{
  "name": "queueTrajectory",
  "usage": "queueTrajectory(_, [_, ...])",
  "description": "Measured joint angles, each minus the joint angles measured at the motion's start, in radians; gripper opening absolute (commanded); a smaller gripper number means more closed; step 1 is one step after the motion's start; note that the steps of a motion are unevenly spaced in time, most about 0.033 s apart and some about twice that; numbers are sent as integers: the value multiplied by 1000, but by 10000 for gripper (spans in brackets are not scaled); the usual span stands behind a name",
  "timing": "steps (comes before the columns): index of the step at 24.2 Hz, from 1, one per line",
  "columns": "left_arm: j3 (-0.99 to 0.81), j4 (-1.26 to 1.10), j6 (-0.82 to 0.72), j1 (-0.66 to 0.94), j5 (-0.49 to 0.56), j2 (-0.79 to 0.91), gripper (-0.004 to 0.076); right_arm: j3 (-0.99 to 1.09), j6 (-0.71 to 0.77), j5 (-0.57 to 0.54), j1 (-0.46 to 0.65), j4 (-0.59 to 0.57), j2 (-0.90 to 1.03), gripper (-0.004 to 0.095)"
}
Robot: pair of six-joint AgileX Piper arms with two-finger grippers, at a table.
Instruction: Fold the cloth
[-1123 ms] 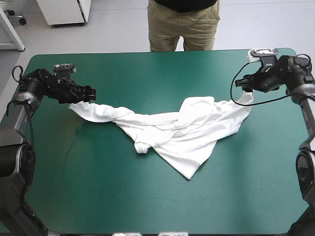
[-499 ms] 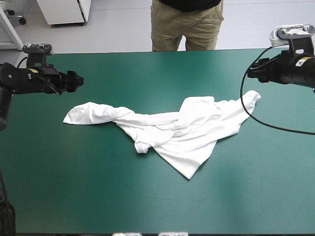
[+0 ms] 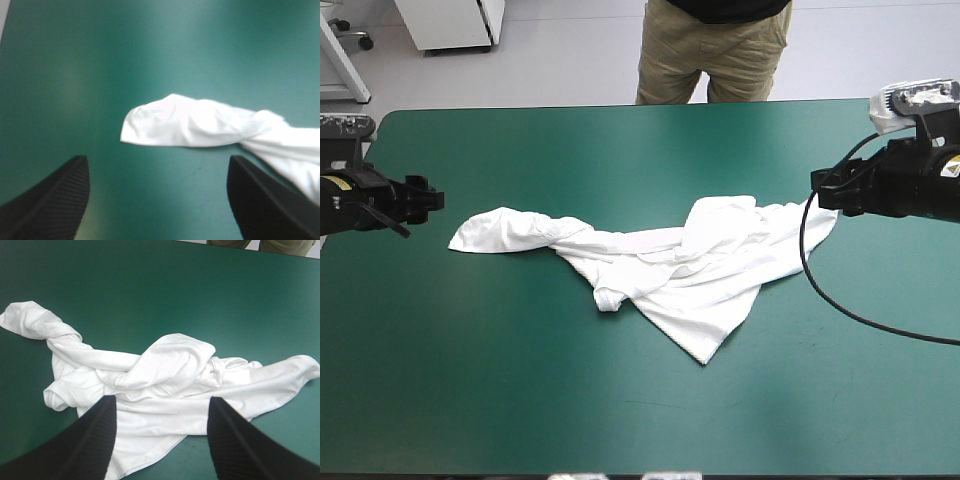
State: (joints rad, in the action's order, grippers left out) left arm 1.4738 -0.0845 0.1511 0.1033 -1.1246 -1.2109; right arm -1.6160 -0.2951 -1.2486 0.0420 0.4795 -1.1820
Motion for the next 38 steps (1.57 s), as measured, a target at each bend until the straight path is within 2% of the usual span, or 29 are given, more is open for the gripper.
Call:
queueTrajectory(5, [-168, 84, -61, 0, 68, -40, 549, 65, -4, 0, 0, 22, 17, 509])
queueTrajectory(8, [-226, 78, -80, 0, 171, -166, 549, 118, -8, 0, 0, 35, 17, 509])
queueTrajectory(12, [-191, 57, -97, 10, 265, -359, 549, 147, -25, 2, 0, 60, 17, 509])
queueTrajectory(17, [-96, -51, -70, 47, 308, -595, 548, 151, -31, 9, 0, 65, 17, 509])
queueTrajectory(25, [-13, -80, -39, 49, 315, -727, 533, 151, -33, 18, 0, 66, 17, 509])
queueTrajectory(27, [-4, -84, -19, 49, 299, -736, 469, 151, -33, 18, 0, 66, 17, 509])
queueTrajectory(29, [3, -86, 20, 49, 278, -742, 297, 151, -33, 18, 0, 66, 17, 509])
queueTrajectory(31, [6, -87, 54, 49, 272, -746, 71, 151, -34, 18, 0, 67, 17, 509])
queueTrajectory(32, [6, -91, 70, 47, 268, -746, -7, 151, -36, 19, 0, 67, 17, 509])
queueTrajectory(35, [6, -108, 102, 35, 259, -746, -10, 151, -46, 20, -1, 67, 17, 509])
queueTrajectory(38, [6, -119, 111, 28, 253, -746, -9, 151, -63, 5, -55, 57, 14, 508])
